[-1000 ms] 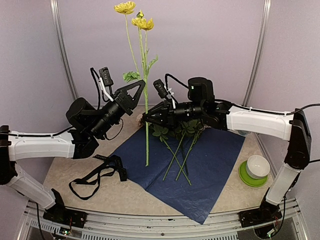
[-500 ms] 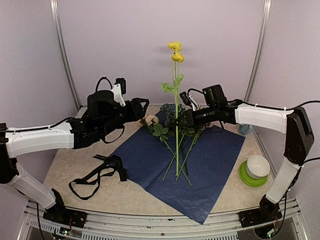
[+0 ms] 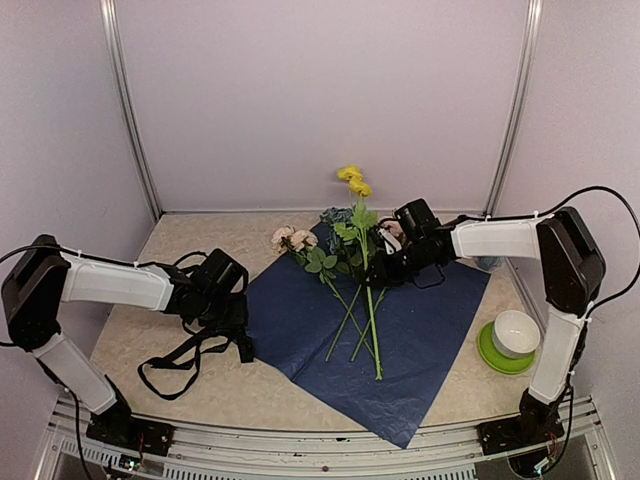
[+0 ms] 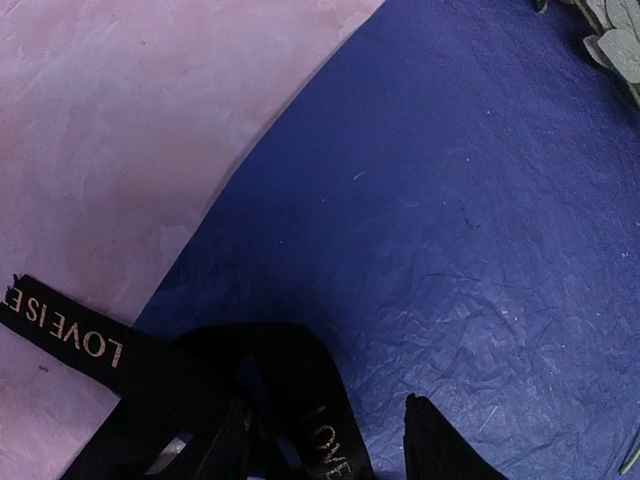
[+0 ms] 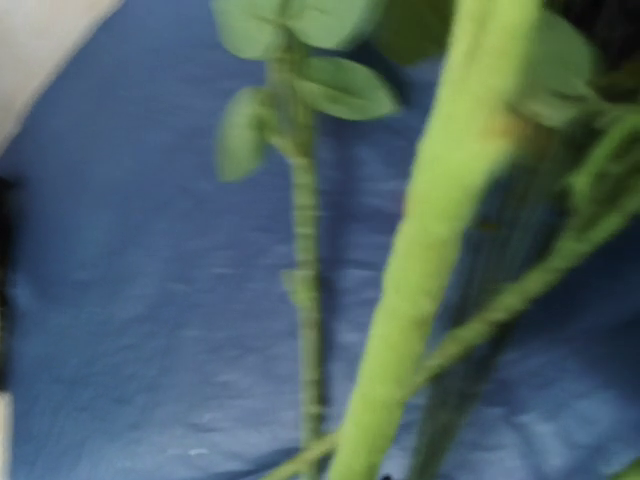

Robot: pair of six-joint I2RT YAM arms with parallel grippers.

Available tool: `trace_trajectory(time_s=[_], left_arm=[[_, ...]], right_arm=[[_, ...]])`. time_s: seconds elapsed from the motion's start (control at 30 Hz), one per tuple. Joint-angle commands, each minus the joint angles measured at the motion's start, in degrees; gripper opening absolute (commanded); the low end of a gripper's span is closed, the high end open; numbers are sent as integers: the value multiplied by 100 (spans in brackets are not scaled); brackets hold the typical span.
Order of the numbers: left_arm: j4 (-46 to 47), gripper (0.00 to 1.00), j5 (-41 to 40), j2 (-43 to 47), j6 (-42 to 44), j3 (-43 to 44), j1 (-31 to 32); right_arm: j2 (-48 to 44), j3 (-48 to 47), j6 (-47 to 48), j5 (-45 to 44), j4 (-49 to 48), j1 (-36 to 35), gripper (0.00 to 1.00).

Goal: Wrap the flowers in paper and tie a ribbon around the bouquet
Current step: Place the fake flower on the flattened wrapping paper.

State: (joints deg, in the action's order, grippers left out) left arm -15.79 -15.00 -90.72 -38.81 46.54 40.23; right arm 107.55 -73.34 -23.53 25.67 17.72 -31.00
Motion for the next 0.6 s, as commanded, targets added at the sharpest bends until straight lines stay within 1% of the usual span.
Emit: trace_trajectory(time_s=[0.0, 0.1, 0.2, 0.3, 0.4, 0.47, 0.57], left_arm=[[-188, 52, -236, 255, -12, 179, 207], [-479, 52, -519, 438, 141, 562, 681], [-700, 53, -203, 451, 306, 794, 1027], [-815, 52, 451, 308, 245, 578, 1075], [-763, 51, 865, -26, 258, 286, 1018], [-762, 50, 930, -291, 338, 284, 954], [-785, 47, 772, -499, 381, 397, 813]], right_arm=[[64, -184, 40, -640, 156, 59, 30], [-105, -223, 97, -840, 258, 59, 32], [-344, -330, 224, -1051, 465, 59, 34], [-610, -390, 376, -1355, 706, 59, 39], [-811, -331, 545, -1493, 836, 59, 45], [-804, -330, 640, -1534, 956, 59, 47], [-738, -315, 723, -1555, 1135, 59, 47]])
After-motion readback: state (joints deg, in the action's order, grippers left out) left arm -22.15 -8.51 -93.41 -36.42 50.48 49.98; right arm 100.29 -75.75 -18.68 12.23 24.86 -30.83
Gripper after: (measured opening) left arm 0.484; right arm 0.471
